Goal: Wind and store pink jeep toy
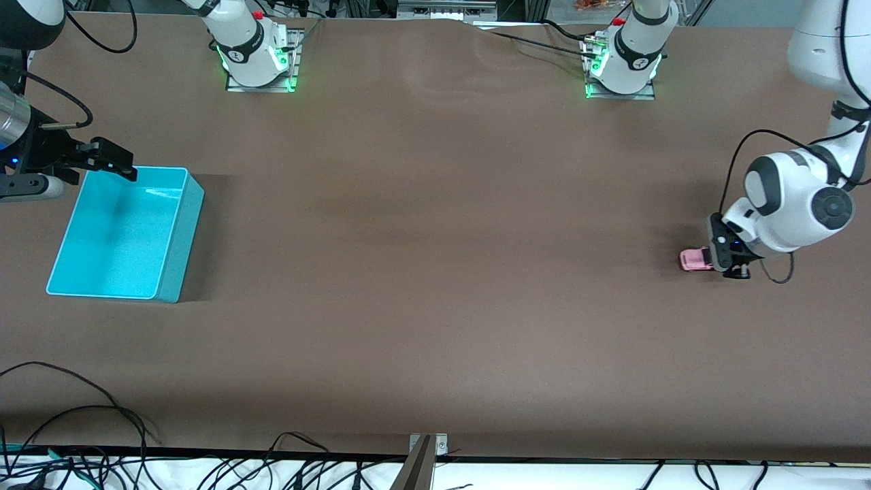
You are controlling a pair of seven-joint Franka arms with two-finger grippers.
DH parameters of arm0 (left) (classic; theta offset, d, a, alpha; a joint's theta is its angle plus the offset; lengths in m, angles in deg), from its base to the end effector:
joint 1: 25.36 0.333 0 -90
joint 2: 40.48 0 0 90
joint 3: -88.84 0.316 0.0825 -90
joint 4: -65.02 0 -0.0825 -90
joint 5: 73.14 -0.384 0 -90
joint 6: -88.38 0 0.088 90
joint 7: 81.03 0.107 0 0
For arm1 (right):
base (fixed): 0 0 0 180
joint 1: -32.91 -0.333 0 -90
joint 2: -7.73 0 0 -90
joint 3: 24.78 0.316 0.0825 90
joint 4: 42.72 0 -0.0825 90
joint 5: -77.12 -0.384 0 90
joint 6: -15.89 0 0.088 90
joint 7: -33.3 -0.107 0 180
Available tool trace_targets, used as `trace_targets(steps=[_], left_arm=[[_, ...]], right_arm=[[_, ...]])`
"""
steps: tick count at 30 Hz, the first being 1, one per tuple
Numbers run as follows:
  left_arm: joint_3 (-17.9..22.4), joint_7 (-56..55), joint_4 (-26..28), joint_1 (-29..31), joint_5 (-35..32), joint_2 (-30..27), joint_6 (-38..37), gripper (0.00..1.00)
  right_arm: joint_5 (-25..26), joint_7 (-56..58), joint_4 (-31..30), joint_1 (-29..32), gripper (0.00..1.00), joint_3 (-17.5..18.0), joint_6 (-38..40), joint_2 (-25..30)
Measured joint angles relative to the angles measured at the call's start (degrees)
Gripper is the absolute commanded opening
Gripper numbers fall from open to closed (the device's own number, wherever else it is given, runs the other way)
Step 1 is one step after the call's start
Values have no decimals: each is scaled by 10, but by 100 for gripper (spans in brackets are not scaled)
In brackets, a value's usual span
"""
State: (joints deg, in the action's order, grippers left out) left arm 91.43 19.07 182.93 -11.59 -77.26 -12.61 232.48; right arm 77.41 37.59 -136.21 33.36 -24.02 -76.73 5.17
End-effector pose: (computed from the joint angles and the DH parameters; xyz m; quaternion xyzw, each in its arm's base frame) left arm 0.5660 0.1654 0.1934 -0.7226 0.6904 0.0343 0.0040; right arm 0.5685 0.0024 0.5745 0.9987 0.0403 -0.0300 0.0012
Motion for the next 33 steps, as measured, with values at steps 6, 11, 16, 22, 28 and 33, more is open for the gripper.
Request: trace_targets(steps=[6,11,16,22,28,33], left_arm=[[1,44,-18,45,0,11,0,0],[2,80,-36,79,0,22,0,0],[2,115,-57,109,0,34,0,0],[2,146,-79,135,0,48,-1,0],[2,174,-100,155,0,60,-2,0],[2,185,-110,164,0,67,-2,54]], right_arm=[[0,0,0,0,100,0,0,0],[0,0,0,0,100,0,0,0],[0,0,0,0,100,0,0,0],[0,0,0,0,100,0,0,0],[0,0,0,0,100,0,0,0],[0,0,0,0,100,0,0,0]])
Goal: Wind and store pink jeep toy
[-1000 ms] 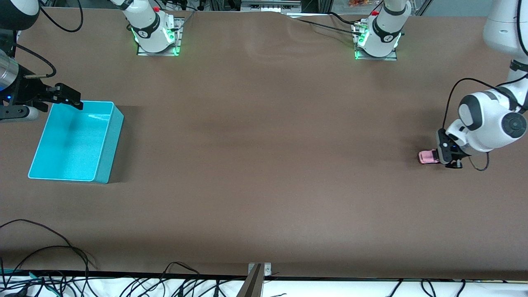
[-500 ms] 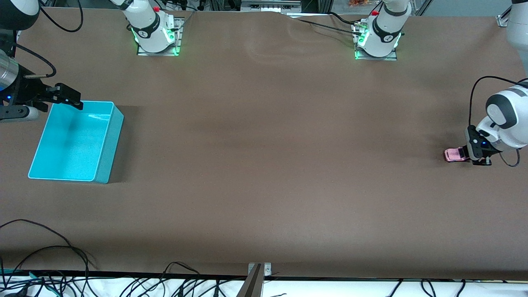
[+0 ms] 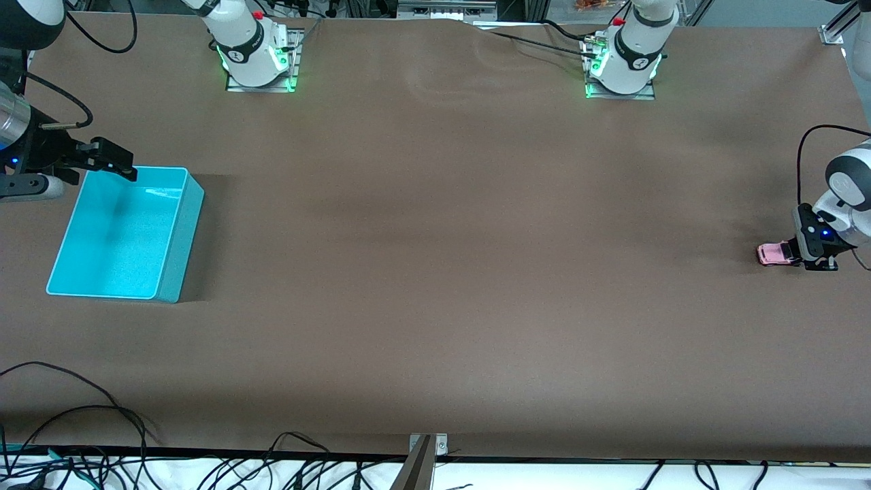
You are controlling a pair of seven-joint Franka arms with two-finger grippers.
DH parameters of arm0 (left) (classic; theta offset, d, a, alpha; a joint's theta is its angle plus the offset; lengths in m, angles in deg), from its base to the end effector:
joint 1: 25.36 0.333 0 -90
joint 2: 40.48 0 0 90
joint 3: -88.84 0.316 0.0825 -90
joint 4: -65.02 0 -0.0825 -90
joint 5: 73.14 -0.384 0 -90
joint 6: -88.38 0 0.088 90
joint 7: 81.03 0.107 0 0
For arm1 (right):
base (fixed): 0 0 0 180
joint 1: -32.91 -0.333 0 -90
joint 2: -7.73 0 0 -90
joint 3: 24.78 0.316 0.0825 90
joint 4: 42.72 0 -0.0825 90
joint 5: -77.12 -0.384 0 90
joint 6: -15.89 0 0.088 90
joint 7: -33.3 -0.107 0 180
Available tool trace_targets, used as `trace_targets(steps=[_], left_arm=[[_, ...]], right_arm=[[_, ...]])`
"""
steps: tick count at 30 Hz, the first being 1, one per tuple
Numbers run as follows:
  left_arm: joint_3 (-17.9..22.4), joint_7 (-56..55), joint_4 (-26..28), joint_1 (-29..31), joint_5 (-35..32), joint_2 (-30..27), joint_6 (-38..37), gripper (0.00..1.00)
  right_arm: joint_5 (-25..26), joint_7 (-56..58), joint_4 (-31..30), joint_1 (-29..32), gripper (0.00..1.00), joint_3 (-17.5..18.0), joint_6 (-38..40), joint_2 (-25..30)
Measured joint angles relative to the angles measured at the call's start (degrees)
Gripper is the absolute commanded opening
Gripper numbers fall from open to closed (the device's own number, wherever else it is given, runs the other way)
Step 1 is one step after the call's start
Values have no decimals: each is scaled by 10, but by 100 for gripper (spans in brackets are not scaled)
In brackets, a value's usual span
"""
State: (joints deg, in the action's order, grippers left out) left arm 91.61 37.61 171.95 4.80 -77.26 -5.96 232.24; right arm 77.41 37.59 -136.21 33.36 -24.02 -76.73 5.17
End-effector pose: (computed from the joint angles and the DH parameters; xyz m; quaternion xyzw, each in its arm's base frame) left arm 0.5412 0.3478 0.1949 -0.7095 0.7035 0.0292 0.0291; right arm 0.5685 0.0024 0.5745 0.9987 0.0403 -0.0300 0.0012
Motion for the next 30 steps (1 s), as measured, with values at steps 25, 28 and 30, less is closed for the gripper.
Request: trace_targets(steps=[25,28,30], left_arm=[[-24,-32,-101,-28,0,-32,-233,100],[-26,-69,-112,-35,0,-47,-269,100],[-28,-97,-121,-40,0,-55,-293,100]], right_arm=[[0,0,0,0,100,0,0,0],[0,0,0,0,100,0,0,0],[0,0,0,0,100,0,0,0]])
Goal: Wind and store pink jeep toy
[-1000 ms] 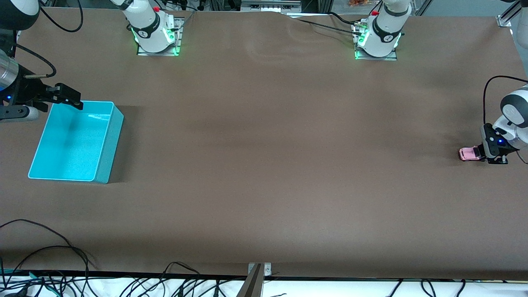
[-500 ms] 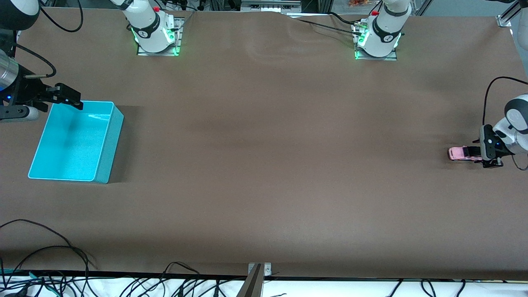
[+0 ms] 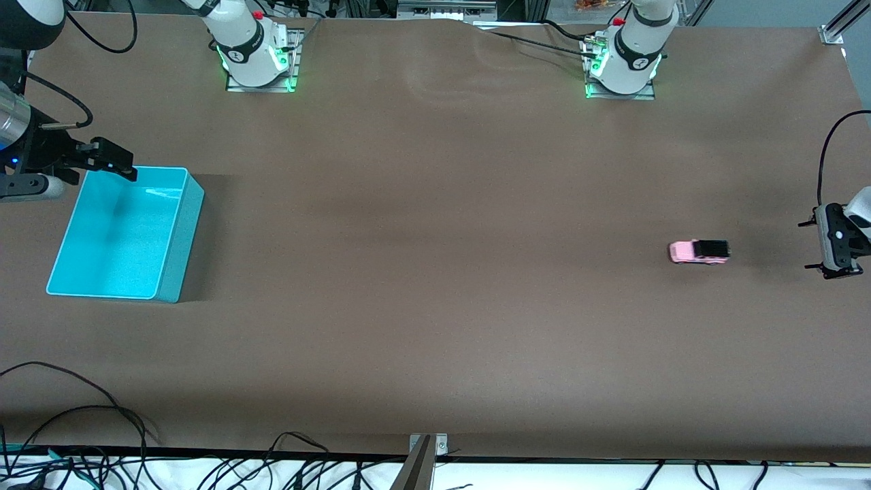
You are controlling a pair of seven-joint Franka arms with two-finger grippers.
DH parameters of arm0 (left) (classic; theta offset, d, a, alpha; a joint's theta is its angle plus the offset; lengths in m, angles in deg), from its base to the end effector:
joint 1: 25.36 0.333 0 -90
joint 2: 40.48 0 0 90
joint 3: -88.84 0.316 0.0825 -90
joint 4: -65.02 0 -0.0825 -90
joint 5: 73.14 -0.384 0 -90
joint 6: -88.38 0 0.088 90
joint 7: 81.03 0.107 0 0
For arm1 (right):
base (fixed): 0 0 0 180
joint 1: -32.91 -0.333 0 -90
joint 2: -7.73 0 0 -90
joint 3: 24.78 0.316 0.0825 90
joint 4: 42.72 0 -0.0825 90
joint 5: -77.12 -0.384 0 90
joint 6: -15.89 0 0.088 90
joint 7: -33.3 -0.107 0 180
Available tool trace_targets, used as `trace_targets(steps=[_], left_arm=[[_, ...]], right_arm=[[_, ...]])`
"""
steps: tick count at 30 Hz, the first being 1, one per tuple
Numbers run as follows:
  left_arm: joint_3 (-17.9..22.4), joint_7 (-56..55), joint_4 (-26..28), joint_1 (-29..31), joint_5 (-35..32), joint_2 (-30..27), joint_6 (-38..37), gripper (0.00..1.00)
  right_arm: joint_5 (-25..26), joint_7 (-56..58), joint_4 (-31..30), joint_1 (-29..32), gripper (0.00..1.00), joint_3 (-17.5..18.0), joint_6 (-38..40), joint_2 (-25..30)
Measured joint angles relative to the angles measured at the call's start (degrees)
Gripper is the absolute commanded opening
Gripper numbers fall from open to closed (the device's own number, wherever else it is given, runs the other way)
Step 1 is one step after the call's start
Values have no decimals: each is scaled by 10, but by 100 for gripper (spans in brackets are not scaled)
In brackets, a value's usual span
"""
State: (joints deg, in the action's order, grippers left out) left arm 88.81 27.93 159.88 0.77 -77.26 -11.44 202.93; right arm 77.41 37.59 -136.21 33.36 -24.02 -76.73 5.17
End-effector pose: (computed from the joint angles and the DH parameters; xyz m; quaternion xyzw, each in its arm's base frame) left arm 0.5906 0.2942 0.3038 0.7352 -0.6722 -0.0600 0.0633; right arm 0.5685 0.0024 0.5745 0.9987 0.0403 -0.0300 0.0012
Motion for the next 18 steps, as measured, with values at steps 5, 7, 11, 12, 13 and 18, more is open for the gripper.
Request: trace_targets(steps=[5,7,11,12,13,18], left_arm=[[-21,-71,-31,-4,0,-9,-53,100],[-29,-100,-44,-6,2,-10,-65,100],[-34,-147,-63,-10,28,-10,-70,100],[-34,-158,-67,-11,34,-10,-71,100],[-34,-169,-71,-11,38,-10,-72,100],[-40,-235,-89,-20,44,-10,-89,100]], right_arm=[[0,0,0,0,100,0,0,0],[0,0,0,0,100,0,0,0],[0,0,0,0,100,0,0,0],[0,0,0,0,100,0,0,0],[0,0,0,0,100,0,0,0],[0,0,0,0,100,0,0,0]])
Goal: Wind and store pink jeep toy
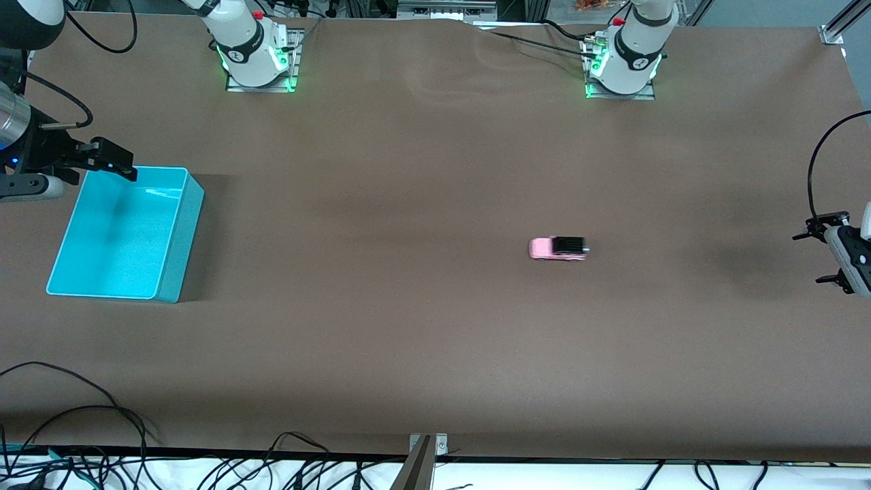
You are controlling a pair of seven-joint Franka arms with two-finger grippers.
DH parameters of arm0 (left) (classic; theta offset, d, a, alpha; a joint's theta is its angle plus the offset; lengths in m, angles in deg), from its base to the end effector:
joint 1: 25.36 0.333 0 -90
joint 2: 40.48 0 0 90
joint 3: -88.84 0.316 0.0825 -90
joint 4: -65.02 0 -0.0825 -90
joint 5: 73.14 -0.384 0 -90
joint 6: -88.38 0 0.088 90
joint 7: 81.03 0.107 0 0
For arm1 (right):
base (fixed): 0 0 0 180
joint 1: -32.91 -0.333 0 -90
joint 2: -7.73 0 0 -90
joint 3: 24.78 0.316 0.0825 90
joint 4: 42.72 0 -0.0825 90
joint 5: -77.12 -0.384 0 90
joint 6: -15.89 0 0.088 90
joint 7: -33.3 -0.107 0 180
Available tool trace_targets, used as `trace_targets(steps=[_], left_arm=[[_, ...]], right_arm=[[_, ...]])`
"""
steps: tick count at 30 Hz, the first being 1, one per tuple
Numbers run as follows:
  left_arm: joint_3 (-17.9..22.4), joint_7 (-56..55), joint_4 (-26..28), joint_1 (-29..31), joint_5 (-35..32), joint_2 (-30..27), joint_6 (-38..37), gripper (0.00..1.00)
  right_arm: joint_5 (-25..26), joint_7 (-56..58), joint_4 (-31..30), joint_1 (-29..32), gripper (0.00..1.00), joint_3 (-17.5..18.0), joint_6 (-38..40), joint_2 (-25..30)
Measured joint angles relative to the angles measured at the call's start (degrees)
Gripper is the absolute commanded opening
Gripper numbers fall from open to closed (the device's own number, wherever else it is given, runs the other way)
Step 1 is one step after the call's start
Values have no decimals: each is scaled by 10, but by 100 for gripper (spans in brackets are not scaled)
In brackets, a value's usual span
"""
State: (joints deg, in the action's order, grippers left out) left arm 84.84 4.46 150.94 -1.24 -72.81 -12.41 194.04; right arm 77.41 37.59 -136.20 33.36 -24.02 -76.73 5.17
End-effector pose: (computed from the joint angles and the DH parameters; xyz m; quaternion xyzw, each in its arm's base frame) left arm 0.6338 0.2391 0.3743 0.8414 -0.5352 -0.0281 0.0691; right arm 0.5685 0.0024 0.5746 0.9987 0.0403 -0.0299 0.0012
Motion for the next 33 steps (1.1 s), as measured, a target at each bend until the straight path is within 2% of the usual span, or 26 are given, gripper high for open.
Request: trace_targets(steps=[9,18,27,33], left_arm=[[-13,-107,-60,-49,0,0,-66,100],[-14,-179,-108,-104,0,-5,-100,100],[52,-256,-114,-223,0,-54,-108,100],[64,-371,-92,-235,-1,-83,-92,100]], right_arm=[[0,0,0,0,100,0,0,0],[0,0,0,0,100,0,0,0],[0,0,0,0,100,0,0,0],[0,0,0,0,100,0,2,0]])
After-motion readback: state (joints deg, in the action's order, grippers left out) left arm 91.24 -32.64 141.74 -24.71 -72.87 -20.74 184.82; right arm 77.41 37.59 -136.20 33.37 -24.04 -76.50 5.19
